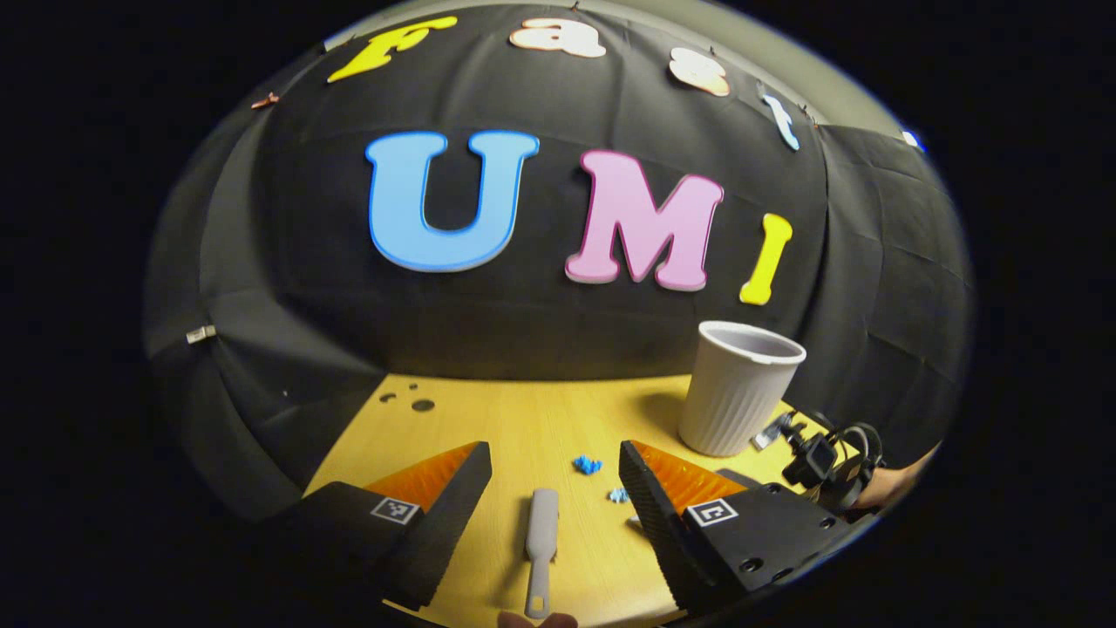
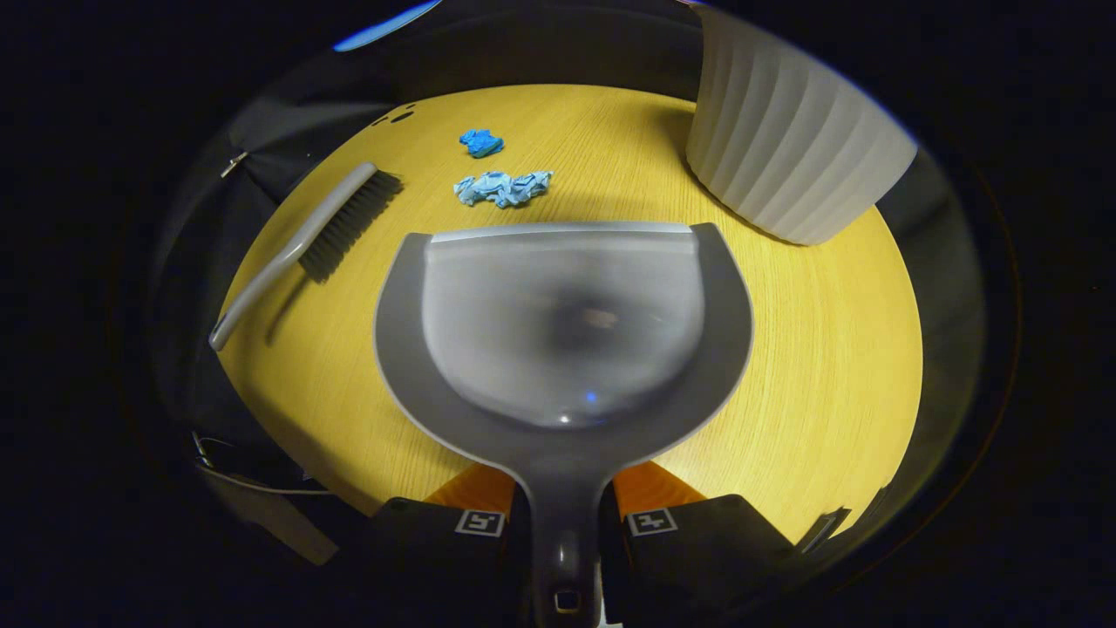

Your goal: Pick up the small broom and dustpan from the desktop, sweep the trash into the dustpan with the broom, and then empty the trash into the garbage bin.

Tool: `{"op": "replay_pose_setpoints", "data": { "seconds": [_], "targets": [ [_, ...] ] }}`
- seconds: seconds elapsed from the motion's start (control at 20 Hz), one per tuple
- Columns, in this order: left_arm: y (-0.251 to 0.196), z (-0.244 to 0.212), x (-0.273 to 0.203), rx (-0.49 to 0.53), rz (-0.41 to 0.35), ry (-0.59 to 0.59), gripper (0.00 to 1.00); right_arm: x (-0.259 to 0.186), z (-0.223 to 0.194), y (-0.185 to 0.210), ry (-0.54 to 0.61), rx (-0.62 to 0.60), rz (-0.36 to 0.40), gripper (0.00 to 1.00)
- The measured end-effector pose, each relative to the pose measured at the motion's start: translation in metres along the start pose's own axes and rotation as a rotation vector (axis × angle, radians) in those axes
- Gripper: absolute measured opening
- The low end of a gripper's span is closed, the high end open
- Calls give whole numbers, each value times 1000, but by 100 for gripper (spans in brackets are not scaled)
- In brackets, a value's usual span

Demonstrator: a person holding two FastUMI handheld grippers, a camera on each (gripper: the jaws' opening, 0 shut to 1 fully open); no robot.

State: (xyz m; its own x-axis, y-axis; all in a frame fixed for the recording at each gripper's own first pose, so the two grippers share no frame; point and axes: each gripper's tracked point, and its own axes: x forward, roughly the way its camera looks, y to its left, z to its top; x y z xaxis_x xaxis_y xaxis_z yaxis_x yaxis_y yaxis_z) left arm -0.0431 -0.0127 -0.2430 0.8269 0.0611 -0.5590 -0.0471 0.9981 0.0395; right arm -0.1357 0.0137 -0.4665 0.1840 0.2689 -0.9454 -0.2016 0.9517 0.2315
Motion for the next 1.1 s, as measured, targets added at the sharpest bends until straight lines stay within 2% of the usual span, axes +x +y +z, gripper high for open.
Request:
{"op": "replay_pose_setpoints", "data": {
  "seconds": [0.1, 0.3, 0.35, 0.4, 0.55, 0.75, 1.1],
  "targets": [
    [4, -34, 10, 35, 15, 115, 96, -10, 1, -6, -23, -17, -1, 36],
    [-4, -99, 30, 100, -16, 333, 96, -26, 1, -18, -57, -73, -10, 36],
    [-3, -113, 35, 117, -20, 389, 92, -29, 1, -20, -60, -89, -15, 36],
    [-3, -126, 40, 134, -19, 433, 96, -33, -1, -22, -64, -99, -19, 36],
    [-2, -161, 55, 144, -35, 545, 95, -38, -5, -26, -69, -98, -22, 36],
    [7, -190, 71, 142, 4, 649, 94, -44, -13, -32, -70, -121, -37, 36],
    [13, -232, 84, 147, 22, 805, 92, -48, -19, -33, -69, -116, -43, 36]
  ]
}}
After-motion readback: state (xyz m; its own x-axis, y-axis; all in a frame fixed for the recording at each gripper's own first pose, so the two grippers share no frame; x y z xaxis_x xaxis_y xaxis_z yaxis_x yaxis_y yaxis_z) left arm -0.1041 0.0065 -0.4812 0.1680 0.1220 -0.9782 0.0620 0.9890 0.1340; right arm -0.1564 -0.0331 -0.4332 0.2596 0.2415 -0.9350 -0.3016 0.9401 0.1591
